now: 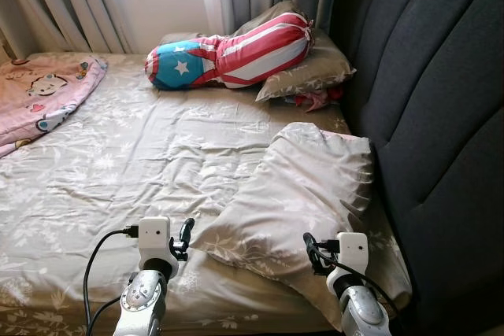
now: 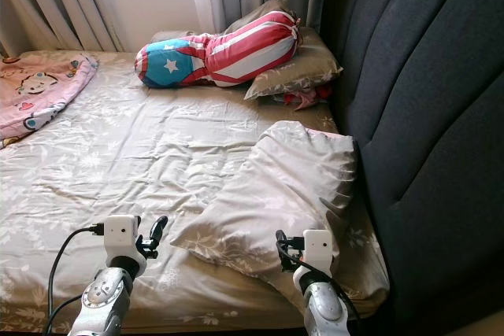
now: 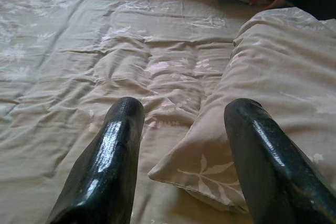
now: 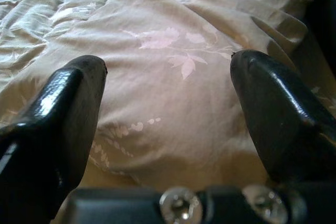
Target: Clean up the room
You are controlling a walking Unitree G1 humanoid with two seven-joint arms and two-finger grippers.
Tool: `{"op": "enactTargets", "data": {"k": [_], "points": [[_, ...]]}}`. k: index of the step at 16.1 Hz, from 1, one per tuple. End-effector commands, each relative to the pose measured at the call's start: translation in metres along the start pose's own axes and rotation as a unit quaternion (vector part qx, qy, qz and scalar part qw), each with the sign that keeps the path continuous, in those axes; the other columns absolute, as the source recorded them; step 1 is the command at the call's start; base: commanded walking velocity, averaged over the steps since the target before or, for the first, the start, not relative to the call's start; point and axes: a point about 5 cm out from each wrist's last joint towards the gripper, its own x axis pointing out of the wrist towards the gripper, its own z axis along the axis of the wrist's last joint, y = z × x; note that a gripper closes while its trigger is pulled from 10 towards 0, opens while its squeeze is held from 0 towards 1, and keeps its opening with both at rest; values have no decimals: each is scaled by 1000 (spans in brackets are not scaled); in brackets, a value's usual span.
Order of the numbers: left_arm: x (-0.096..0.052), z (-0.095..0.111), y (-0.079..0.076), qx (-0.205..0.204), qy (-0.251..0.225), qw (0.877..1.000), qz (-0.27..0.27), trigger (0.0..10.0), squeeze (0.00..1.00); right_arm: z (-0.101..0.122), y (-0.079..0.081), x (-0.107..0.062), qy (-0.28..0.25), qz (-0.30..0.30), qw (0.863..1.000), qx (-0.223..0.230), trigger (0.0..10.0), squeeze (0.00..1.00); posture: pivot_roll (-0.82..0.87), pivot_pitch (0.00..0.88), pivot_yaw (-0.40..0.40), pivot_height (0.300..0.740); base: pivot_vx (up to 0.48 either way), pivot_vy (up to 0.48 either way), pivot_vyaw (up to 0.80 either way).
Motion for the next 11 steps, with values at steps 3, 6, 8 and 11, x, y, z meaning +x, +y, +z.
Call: {"op": "enactTargets", "data": {"k": [3, 6, 8, 11], "points": [[1, 1, 0, 0, -2, 1000, 2, 10000, 0, 3, 0, 0, -12, -4, 1000, 8, 10000, 0, 10, 0, -12, 661, 0, 0, 0], [2, 1, 1, 0, -3, 1000, 2, 10000, 0, 2, 0, 0, -11, -4, 1000, 6, 10000, 0, 11, 0, -13, 661, 0, 0, 0], [2, 2, 1, 2, -5, 1000, 3, 10000, 0, 2, -1, 0, -11, -5, 1000, 6, 10000, 0, 12, 0, -12, 661, 0, 0, 0], [2, 2, 1, 1, -2, 1000, 1, 10000, 0, 3, -3, 0, -14, -10, 1000, 7, 10000, 0, 13, 0, -12, 661, 0, 0, 0]]}}
